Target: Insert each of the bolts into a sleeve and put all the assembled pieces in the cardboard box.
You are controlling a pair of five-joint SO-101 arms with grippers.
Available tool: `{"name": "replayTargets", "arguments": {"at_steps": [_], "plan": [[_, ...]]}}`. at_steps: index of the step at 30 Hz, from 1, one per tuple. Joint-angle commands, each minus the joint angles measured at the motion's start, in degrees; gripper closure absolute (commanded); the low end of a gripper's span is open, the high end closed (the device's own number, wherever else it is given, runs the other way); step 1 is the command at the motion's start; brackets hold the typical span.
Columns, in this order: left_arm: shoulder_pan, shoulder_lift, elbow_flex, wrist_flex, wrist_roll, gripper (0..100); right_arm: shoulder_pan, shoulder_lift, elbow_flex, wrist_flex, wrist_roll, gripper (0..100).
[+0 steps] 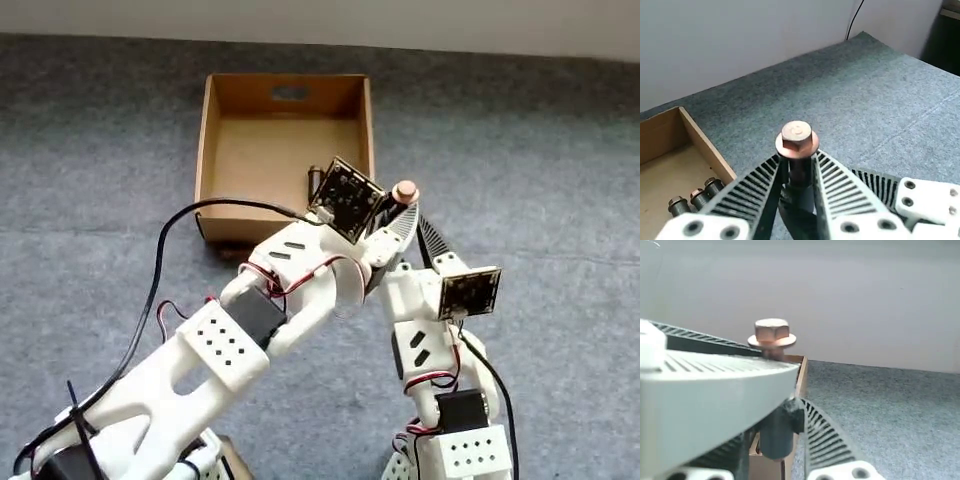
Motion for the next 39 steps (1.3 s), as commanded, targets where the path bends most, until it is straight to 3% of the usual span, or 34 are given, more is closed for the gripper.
{"name": "replayTargets", "arguments": {"at_steps": [1,10,23,35,39], "plan": [[-1.4,-0.8,0.4,0.4,0.3,92,0.3,-0.8,-1.3,-1.5,0.4,99.2],[-0.9,-1.3,1.3,0.7,0.1,90,0.3,-0.7,-1.3,-1.5,0.4,99.2],[-0.5,-11.7,1.7,6.0,0.1,87,0.3,-0.7,-1.3,-1.5,0.4,99.2],[1.3,-21.5,1.8,17.2,0.0,88,0.3,-0.6,-1.3,-3.0,0.4,99.2],[-3.7,-24.5,1.8,22.1,0.0,93,0.3,-0.6,-2.8,-2.6,0.4,99.2]]}}
